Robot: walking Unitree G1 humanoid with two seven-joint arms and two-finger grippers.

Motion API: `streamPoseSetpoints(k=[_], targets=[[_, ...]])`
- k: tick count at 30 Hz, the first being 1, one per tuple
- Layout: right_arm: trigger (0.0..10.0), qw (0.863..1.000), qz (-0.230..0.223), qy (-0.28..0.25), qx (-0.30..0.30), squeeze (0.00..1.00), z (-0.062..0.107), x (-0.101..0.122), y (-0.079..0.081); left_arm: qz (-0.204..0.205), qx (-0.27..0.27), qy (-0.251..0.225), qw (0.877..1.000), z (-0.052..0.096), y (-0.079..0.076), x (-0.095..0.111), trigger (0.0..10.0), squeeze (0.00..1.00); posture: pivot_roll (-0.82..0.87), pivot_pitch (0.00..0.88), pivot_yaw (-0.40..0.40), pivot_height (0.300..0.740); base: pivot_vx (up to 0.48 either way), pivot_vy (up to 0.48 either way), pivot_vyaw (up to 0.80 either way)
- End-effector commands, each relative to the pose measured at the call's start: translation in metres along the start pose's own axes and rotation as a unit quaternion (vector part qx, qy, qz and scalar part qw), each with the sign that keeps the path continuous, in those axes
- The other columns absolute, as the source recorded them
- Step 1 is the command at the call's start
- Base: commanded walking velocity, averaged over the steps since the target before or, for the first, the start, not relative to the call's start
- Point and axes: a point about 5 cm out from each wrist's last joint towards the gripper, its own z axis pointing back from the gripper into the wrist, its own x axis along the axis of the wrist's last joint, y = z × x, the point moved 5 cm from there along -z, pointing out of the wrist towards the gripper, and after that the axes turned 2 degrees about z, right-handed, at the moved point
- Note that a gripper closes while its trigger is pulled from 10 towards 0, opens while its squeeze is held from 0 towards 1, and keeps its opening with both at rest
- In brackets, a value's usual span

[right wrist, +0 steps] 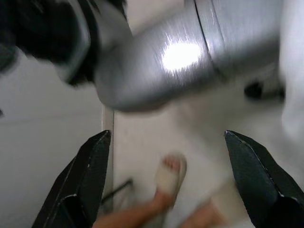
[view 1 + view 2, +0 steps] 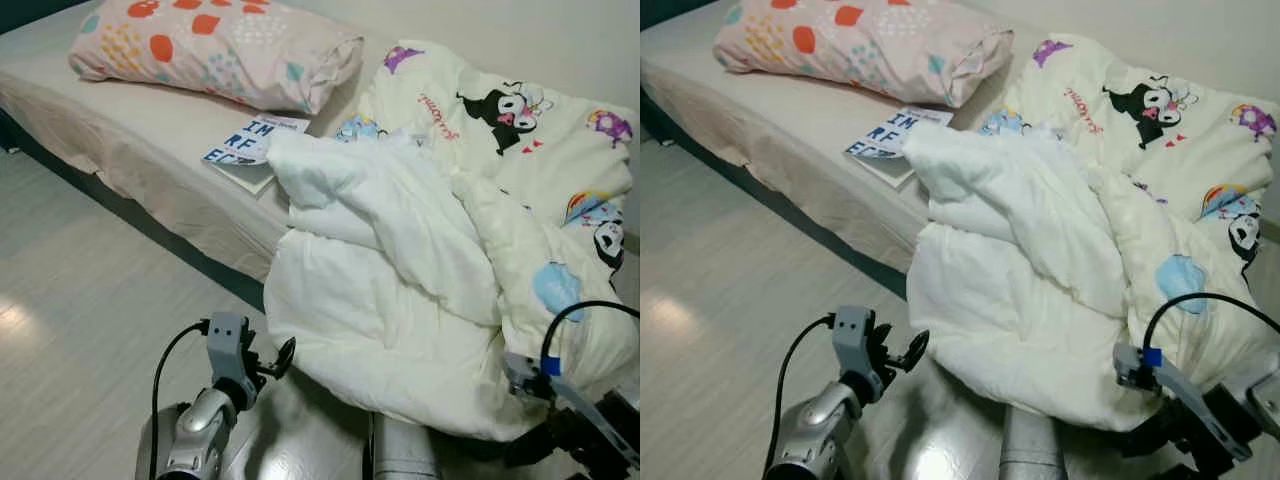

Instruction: Clean up the room

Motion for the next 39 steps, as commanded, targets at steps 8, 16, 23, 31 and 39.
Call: streamPoseSetpoints(k=[8,16,23,31,39], targets=[[10.0,0.977,0.055,-0.199,-0.056,0.0,0.028,0.078,-0.011,0.001,-0.005,0.017,1.0,0.002,-0.003,-0.011,10.0,0.0,-0.17,0.198,-0.009,0.429,0.0,0.0,0.0],[10.0,0.839,0.047,-0.423,-0.338,0.0,0.105,0.158,-0.085,0.002,-0.015,0.022,1.0,0.002,-0.008,-0.015,10.0,0.0,-0.16,0.203,0.0,0.429,0.0,0.0,0.0],[10.0,0.734,0.038,-0.222,-0.641,0.0,0.134,0.115,-0.146,0.002,-0.018,0.027,0.999,0.005,-0.009,-0.019,10.0,0.0,-0.15,0.213,0.006,0.429,0.0,0.0,0.0],[10.0,0.696,0.005,-0.172,-0.698,0.0,0.152,0.092,-0.155,0.004,-0.018,0.027,0.999,0.005,-0.01,-0.021,10.0,0.0,-0.16,0.215,0.003,0.429,0.0,0.0,0.0],[10.0,0.702,-0.056,-0.106,-0.702,0.0,0.143,0.048,-0.162,0.007,-0.024,0.029,0.999,0.003,-0.015,-0.022,10.0,0.0,-0.17,0.216,0.0,0.429,0.0,0.0,0.0]])
